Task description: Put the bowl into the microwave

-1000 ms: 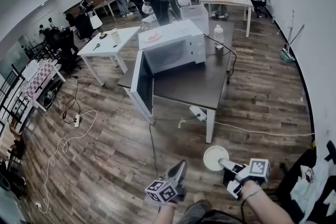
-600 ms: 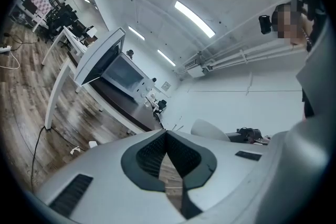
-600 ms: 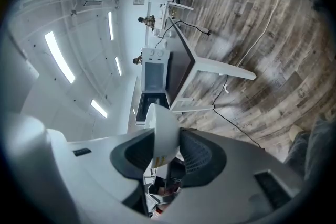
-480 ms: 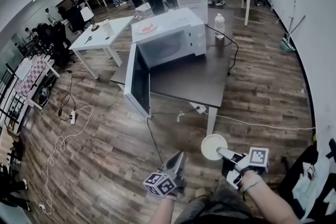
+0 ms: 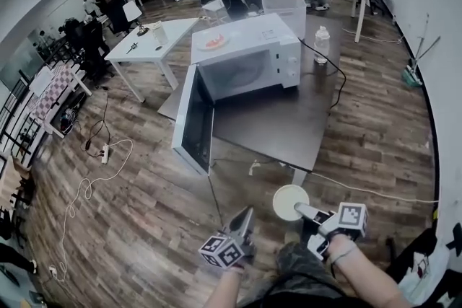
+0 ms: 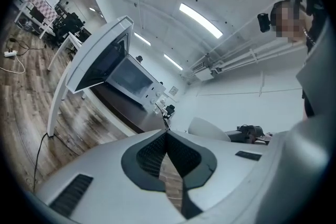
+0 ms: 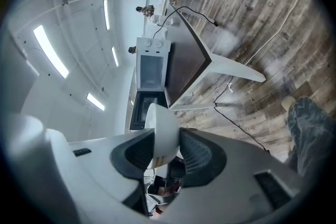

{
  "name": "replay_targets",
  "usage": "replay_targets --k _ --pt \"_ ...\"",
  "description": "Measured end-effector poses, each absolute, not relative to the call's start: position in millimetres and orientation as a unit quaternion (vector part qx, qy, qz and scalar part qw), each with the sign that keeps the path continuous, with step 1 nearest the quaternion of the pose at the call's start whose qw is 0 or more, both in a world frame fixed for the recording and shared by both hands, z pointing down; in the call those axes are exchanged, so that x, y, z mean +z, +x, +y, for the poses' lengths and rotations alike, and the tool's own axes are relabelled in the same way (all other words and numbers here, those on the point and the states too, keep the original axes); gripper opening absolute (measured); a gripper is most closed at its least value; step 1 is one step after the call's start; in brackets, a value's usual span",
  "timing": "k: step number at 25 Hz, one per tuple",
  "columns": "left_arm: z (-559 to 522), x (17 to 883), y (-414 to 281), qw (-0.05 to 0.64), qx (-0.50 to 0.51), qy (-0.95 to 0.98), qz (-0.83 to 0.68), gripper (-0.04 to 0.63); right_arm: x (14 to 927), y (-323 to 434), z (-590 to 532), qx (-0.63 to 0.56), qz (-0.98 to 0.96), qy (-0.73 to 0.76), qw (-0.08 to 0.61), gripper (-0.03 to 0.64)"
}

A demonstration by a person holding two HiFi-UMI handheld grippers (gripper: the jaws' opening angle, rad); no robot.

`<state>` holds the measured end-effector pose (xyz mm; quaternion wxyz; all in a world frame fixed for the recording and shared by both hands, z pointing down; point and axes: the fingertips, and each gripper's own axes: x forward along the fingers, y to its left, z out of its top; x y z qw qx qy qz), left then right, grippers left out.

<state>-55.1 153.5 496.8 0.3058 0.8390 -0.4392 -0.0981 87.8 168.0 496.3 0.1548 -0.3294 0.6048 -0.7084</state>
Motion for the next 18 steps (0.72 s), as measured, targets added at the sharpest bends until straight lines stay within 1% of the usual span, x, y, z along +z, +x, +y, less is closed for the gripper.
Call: replay_targets --k 9,18 --pt "80 491 -37 0.297 -0.113 0.832 -0.455 0.003 498 89 93 -0.716 0.61 -0.31 0.136 0.14" --pt "31 494 -30 0.295 -0.11 0.823 -0.473 0.002 498 89 38 -0.727 0.609 -0.289 0.128 0.14"
